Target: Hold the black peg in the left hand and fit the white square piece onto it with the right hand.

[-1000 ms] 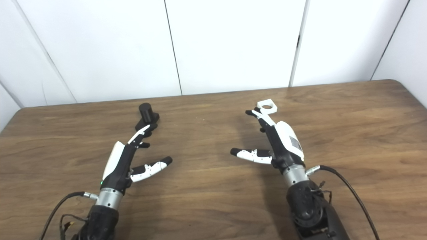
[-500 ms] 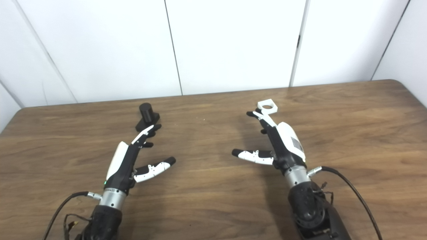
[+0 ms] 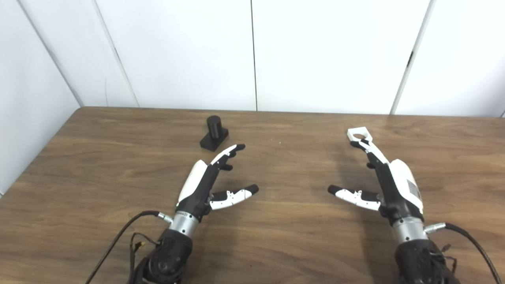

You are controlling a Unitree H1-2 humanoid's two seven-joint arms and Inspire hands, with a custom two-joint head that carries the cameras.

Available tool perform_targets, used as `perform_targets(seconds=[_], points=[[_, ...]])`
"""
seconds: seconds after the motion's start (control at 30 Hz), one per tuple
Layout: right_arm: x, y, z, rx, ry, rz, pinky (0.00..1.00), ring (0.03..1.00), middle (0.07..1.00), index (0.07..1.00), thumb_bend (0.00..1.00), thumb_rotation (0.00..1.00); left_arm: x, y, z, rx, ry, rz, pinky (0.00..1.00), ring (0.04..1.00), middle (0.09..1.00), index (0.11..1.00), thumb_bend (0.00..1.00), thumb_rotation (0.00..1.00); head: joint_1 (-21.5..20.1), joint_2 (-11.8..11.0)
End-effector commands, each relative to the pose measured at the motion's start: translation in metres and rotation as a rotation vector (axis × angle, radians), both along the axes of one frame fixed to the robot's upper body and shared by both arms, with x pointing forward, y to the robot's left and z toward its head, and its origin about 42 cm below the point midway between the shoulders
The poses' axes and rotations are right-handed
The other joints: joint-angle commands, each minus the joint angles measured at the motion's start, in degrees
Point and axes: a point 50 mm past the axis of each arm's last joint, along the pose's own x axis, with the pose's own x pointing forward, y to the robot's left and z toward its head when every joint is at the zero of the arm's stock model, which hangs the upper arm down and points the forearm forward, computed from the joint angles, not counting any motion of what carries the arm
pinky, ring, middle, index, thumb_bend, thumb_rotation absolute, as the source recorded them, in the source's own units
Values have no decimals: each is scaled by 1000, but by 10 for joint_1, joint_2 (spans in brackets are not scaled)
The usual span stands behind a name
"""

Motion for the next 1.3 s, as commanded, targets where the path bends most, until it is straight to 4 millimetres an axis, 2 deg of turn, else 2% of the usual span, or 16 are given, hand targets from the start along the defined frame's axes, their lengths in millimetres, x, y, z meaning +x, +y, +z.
perform_targets(seconds=[0.0, 0.17, 0.3, 0.33, 0.57, 0.77, 1.07, 1.27], points=[[7, 2, 20, -7, -81, 28, 767, 903, 932, 849, 728, 363, 10, 1, 17, 5, -89, 20, 773, 896, 915, 871, 653, 369, 0, 0], [7, 2, 19, -3, -74, 34, 759, 901, 934, 848, 732, 365, 11, 3, 21, 25, -110, 97, 737, 881, 906, 852, 674, 372, 0, -1], [8, 1, 19, -9, -77, 31, 758, 899, 932, 849, 731, 350, 15, 4, 25, 63, -152, 180, 743, 883, 907, 825, 701, 374, -1, -2], [8, 1, 19, -11, -79, 30, 749, 893, 928, 846, 730, 362, 16, 5, 26, 73, -160, 196, 783, 903, 922, 823, 708, 369, -1, -3], [10, 1, 20, -18, -87, 26, 741, 889, 924, 842, 729, 373, 25, 11, 36, 110, -172, 237, 784, 914, 939, 853, 706, 370, -2, -5], [11, -1, 22, -25, -92, 22, 746, 892, 924, 837, 733, 370, 37, 20, 43, 122, -180, 275, 752, 911, 931, 835, 726, 335, -2, -6], [13, -1, 23, -23, -92, 25, 749, 895, 926, 832, 725, 361, 57, 27, 49, 215, -185, 355, 738, 909, 926, 819, 743, 353, -7, -9], [13, -2, 23, -26, -96, 21, 736, 889, 923, 825, 733, 375, 70, 31, 55, 307, -213, 407, 776, 899, 920, 810, 753, 354, -8, -8]])
